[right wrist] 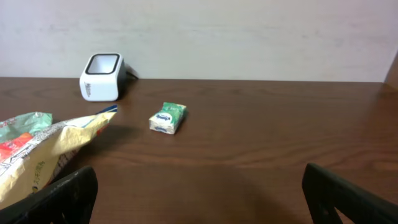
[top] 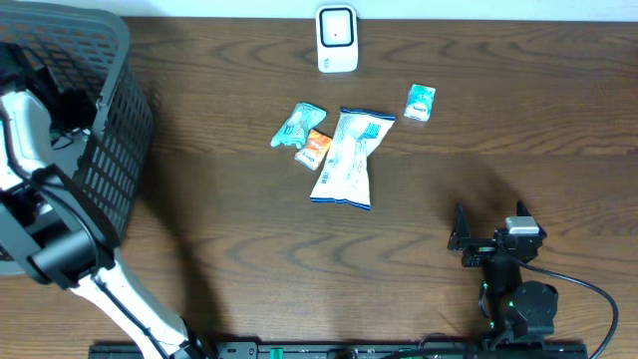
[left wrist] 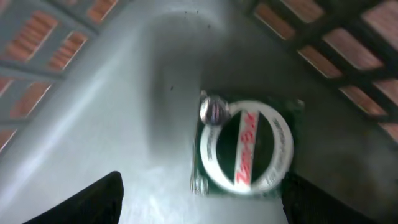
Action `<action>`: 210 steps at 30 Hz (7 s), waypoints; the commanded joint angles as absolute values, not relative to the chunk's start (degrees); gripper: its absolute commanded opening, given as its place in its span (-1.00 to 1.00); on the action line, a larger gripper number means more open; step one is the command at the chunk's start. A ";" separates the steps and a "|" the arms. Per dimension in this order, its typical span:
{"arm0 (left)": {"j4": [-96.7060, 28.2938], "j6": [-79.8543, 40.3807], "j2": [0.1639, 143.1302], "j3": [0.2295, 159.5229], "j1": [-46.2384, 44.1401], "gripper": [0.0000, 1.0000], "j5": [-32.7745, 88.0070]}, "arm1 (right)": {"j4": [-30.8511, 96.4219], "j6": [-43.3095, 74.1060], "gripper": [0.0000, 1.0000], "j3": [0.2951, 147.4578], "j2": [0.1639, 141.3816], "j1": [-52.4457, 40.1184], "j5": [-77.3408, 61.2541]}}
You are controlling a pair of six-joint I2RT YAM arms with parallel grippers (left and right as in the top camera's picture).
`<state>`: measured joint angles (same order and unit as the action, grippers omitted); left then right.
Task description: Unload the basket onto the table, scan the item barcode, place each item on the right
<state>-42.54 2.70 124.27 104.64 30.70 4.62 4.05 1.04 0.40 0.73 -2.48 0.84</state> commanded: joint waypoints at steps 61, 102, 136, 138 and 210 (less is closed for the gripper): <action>-37.41 2.70 128.42 102.04 28.91 -0.25 9.04 | 4.27 1.65 0.98 0.32 0.64 -2.68 0.91; -49.45 -14.90 92.92 102.32 -3.77 -0.25 14.55 | 4.27 1.65 0.99 0.32 0.64 -2.68 0.91; -55.64 -14.92 103.13 102.35 -11.16 0.90 -0.67 | 4.27 1.65 0.98 0.30 0.64 -2.68 0.91; -57.12 -14.90 97.19 102.35 -10.44 0.91 -0.69 | 4.27 1.65 0.98 0.30 0.64 -2.68 0.91; -79.70 -14.92 64.73 102.35 -4.89 0.95 -0.67 | -4.80 14.04 0.99 0.30 0.64 -2.68 -34.76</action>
<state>-79.53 -15.03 64.77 101.93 -5.06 -0.34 -2.15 7.49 0.38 0.84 -2.48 -24.93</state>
